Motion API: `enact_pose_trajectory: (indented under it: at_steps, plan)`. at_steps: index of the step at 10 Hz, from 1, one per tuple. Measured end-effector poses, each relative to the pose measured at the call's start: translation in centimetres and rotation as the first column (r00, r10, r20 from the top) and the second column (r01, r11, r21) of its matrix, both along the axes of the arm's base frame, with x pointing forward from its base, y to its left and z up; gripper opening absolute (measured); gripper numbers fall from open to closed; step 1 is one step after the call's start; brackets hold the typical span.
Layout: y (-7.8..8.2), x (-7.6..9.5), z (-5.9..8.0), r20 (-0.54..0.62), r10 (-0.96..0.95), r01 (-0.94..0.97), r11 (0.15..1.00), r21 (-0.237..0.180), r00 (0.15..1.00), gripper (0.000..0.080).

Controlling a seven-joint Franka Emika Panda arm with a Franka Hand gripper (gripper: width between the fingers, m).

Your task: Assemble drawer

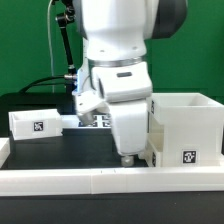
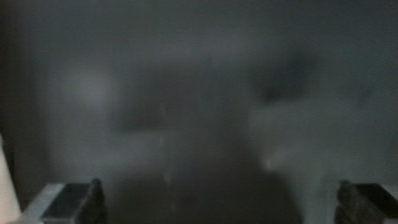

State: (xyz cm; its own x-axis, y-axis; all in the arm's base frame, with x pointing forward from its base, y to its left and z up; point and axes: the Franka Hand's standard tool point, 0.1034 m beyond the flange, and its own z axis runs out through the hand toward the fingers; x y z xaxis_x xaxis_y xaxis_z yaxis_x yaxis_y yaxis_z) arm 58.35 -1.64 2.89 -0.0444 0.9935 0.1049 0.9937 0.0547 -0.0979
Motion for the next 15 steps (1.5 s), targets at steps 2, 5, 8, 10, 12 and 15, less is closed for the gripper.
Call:
enact_pose_trajectory:
  at_steps: [2, 5, 8, 10, 12, 15]
  plan:
    - [-2.3, -0.9, 0.7, 0.020, -0.025, 0.025, 1.000, -0.011, 0.999, 0.0649]
    - [-5.0, -5.3, 1.6, 0.031, -0.059, 0.060, 0.998, -0.025, 0.998, 0.0649]
    - [-8.2, -7.8, 2.9, 0.029, -0.077, 0.078, 0.996, -0.036, 0.997, 0.0649]
    - [-8.3, -8.1, 2.9, 0.024, -0.103, 0.104, 0.994, -0.039, 0.994, 0.0649]
    - [-8.3, -8.1, 2.8, 0.016, -0.207, 0.208, 0.977, -0.046, 0.978, 0.0649]
    - [-8.2, -8.2, 2.7, 0.004, -0.409, 0.408, 0.911, -0.064, 0.913, 0.0649]
